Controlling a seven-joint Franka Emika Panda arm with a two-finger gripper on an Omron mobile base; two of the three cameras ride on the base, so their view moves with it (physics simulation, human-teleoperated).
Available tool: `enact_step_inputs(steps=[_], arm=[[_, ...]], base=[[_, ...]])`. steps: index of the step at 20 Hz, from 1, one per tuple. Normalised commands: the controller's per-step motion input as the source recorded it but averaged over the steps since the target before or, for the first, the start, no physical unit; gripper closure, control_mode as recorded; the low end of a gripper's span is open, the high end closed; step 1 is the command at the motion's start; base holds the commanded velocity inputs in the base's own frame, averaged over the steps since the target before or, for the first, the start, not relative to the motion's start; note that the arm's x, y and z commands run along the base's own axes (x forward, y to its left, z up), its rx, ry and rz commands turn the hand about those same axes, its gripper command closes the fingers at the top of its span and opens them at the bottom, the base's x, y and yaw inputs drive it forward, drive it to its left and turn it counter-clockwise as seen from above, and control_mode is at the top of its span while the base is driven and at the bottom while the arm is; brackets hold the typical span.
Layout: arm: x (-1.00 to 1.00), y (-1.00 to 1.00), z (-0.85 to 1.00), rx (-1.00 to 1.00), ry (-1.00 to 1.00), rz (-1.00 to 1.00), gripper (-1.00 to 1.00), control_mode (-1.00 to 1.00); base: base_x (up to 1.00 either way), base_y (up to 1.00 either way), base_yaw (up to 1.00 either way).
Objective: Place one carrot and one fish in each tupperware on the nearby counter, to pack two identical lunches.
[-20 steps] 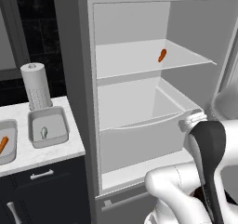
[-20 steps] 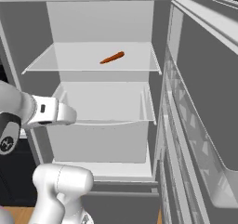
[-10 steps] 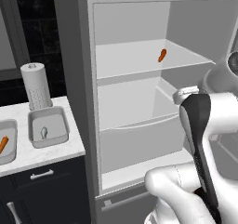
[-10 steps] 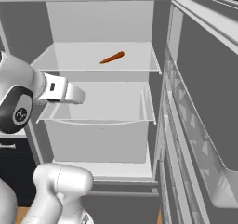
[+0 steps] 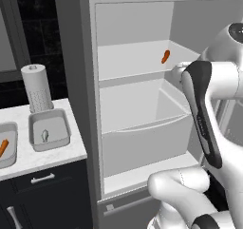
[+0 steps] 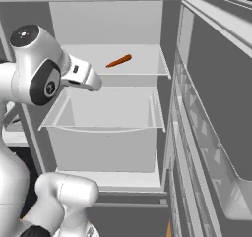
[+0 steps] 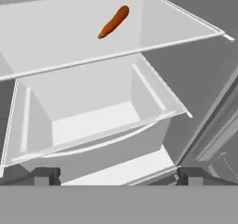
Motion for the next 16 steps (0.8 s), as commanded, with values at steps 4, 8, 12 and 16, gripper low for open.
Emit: enact_step_inputs(steps=[4,8,12,16], arm=[[0.93,-0.06,-0.03,0.10,0.00,0.00,-1.00,-1.00],[0.89,0.00,0.00,0.04,0.00,-0.01,-1.00,-1.00],[0.90,0.00,0.00,0.00,0.02,-0.06,-1.00,-1.00],[0.80,0.00,0.00,0.00,0.05,-0.06,-1.00,-1.00]], base=[[0.00,0.00,0.00],[0.00,0.00,0.00],[0.00,0.00,0.00],[0.00,0.00,0.00]])
